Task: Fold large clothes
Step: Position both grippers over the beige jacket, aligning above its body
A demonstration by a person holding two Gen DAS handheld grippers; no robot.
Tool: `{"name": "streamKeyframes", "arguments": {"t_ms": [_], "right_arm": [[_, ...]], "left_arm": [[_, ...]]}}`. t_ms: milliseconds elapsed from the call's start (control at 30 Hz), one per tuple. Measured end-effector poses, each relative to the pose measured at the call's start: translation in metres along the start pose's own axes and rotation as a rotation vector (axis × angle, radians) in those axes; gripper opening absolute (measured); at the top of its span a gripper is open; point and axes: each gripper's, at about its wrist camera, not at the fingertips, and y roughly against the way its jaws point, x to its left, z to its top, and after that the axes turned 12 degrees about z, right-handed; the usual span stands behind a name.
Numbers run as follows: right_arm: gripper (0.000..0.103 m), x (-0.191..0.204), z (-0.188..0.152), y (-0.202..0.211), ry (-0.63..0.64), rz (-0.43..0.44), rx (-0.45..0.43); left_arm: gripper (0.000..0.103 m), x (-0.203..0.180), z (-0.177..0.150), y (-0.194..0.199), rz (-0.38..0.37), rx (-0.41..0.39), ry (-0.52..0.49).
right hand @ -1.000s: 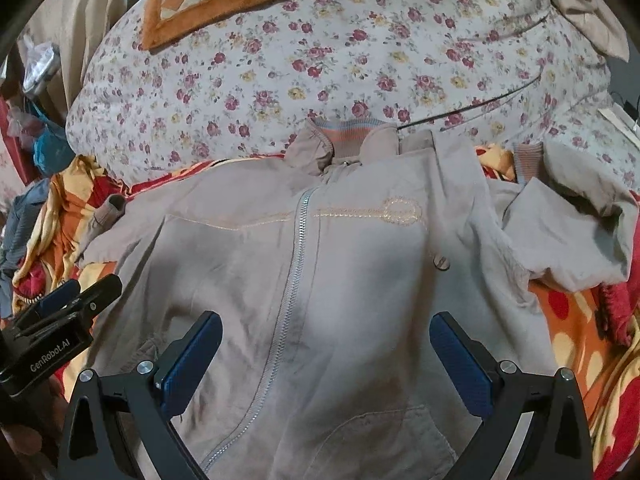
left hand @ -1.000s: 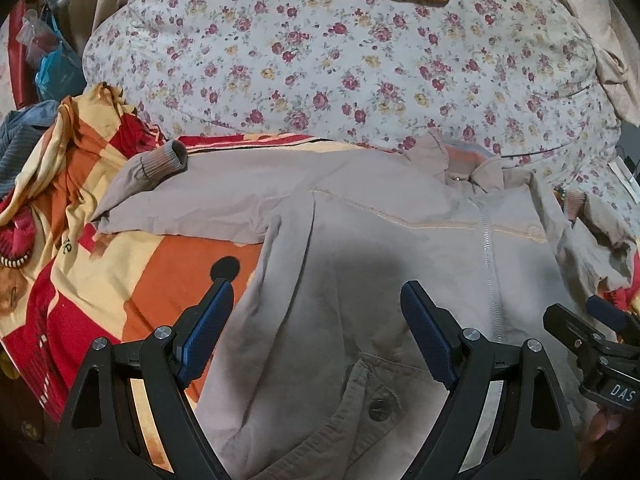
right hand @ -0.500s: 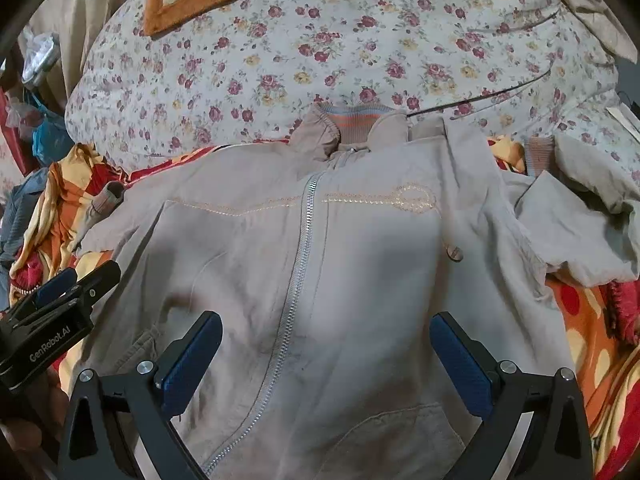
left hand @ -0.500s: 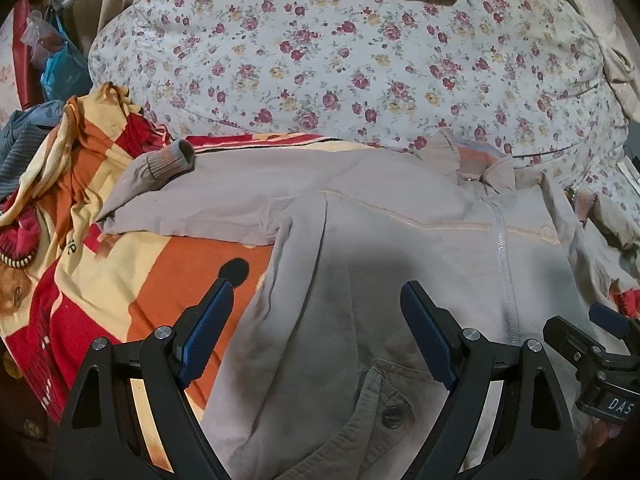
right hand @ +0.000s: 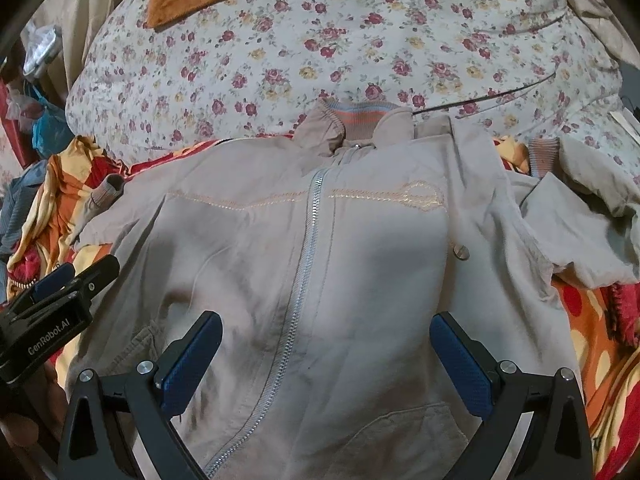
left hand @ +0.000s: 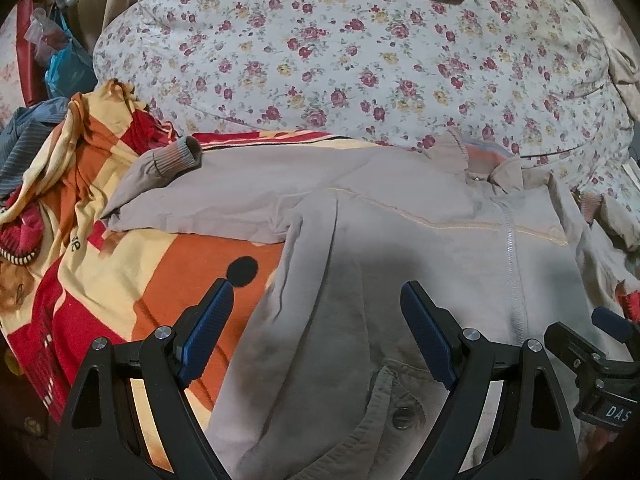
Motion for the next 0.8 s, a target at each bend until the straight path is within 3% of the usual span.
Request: {"name": "streamKeyframes", "arguments": {"t_ms": [800], "right_arm": [[0.103, 0.016, 0.001, -0.011, 0.051, 0.004, 0.012]], "left_arm": [[0.086, 0.008, 0.003, -0.004, 0.02, 0.011, 0.006]]}}
